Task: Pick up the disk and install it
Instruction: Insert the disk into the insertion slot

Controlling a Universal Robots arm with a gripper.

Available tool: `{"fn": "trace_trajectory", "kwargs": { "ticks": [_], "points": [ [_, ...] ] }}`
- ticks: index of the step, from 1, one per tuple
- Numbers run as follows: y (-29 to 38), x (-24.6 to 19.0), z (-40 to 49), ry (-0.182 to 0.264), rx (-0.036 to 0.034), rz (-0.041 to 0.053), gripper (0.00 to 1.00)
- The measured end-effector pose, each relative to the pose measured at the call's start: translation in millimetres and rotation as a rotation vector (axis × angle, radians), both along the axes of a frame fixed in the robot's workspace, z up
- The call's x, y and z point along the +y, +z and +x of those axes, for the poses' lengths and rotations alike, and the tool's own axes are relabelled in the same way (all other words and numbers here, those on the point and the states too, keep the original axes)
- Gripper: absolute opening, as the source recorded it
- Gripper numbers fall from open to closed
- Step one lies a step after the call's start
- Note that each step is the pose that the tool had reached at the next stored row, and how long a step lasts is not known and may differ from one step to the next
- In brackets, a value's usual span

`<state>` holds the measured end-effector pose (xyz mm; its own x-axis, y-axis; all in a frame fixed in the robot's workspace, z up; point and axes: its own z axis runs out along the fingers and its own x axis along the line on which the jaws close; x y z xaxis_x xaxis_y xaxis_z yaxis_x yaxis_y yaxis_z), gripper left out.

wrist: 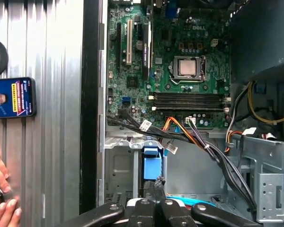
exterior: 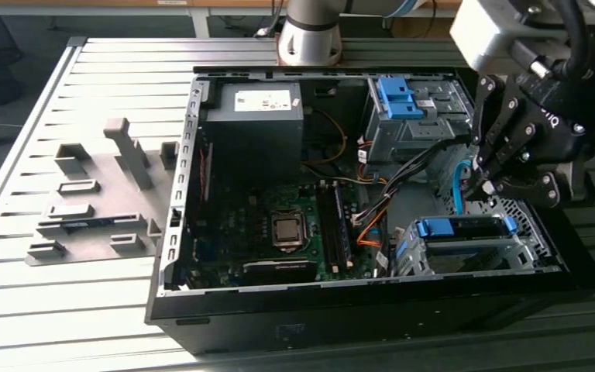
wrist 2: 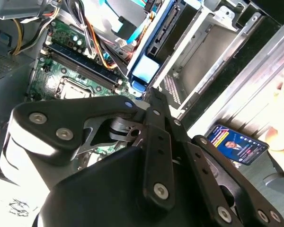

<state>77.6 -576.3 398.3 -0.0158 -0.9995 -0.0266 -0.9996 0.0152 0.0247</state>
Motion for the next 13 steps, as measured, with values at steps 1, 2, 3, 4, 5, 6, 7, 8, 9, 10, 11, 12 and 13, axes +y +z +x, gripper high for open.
{"fn": "trace_trajectory", "kwargs": {
  "ticks": [1,2,3,4,5,6,7,8,9,10,11,12,13],
  "points": [
    [-1.6,0.0,0.0,0.0,-0.0012,0.0,0.11],
    [-3.3,0.0,0.0,0.0,-0.0025,-0.0001,0.11],
    [-5.1,0.0,0.0,0.0,-0.0028,0.0,0.11],
    [-6.9,0.0,-0.1,0.0,-0.0032,0.0,0.11],
    [-8.9,0.0,-0.1,0.0,-0.0036,0.0001,0.11],
    [-10.6,0.0,-0.1,0.001,-0.0038,0.0001,0.11],
    [-11.1,0.0,-0.1,0.001,-0.0039,0.0,0.11],
    [-11.1,0.0,-0.1,0.001,-0.0038,-0.0002,0.11],
    [-11.1,0.0,-0.1,0.001,-0.0038,-0.0003,0.11],
    [-11.2,0.0,-0.1,0.001,-0.0038,-0.0003,0.11],
    [-11.3,0.0,-0.1,0.001,-0.0038,-0.0001,0.11],
    [-11.8,0.0,-0.1,0.001,-0.0039,0.0002,0.11],
    [-13.4,-0.1,-0.1,0.001,-0.0045,0.0003,0.11]
  ]
}}
